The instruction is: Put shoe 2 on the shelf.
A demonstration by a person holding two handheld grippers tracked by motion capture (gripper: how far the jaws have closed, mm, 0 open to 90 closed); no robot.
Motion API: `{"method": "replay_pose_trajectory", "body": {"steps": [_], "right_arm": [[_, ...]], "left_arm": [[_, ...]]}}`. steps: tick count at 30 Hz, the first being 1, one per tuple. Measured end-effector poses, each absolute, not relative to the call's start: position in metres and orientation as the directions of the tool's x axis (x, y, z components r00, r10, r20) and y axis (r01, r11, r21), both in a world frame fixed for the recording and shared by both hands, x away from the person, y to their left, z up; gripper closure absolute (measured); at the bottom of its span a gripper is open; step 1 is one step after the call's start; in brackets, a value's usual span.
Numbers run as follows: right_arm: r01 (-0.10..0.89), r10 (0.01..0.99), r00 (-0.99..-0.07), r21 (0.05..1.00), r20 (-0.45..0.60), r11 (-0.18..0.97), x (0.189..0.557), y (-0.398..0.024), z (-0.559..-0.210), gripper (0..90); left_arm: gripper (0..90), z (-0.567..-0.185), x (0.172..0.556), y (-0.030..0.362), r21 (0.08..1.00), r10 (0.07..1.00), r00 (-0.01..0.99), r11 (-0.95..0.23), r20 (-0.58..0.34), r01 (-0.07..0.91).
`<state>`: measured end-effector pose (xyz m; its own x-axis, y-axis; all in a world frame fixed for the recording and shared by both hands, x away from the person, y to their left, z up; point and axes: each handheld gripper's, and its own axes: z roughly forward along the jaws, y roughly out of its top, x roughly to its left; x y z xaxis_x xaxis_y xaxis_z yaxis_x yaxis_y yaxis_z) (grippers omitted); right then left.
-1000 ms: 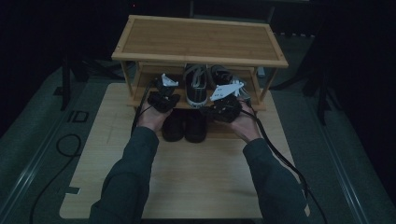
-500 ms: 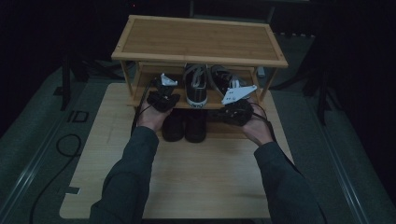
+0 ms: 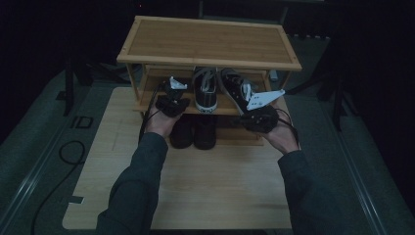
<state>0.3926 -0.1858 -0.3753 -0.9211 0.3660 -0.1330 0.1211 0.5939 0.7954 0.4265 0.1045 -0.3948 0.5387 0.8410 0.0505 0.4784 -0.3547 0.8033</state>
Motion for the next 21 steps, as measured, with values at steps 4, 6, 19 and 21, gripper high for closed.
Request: {"method": "replay_pose_trajectory", "body": {"steps": [4,6,19,21], "right_arm": [[0.126,0.365,-0.922,0.790,-0.129,0.599,0.393,-0.193,-0.376,90.0],[0.130,0.368,-0.921,0.791,-0.126,0.597,0.393,-0.197,-0.377,90.0],[0.155,0.386,-0.916,0.794,-0.107,0.587,0.393,-0.228,-0.381,90.0],[0.155,0.389,-0.915,0.794,-0.110,0.587,0.392,-0.233,-0.381,90.0]], "left_arm": [[90.0,-0.394,0.427,0.105,0.801,0.841,0.539,-0.352,0.044,0.483],[90.0,-0.394,0.428,0.104,0.801,0.840,0.541,-0.354,0.045,0.483],[90.0,-0.394,0.428,0.102,0.793,0.835,0.547,-0.376,0.066,0.479],[90.0,-0.394,0.427,0.101,0.792,0.834,0.547,-0.382,0.074,0.476]]}}
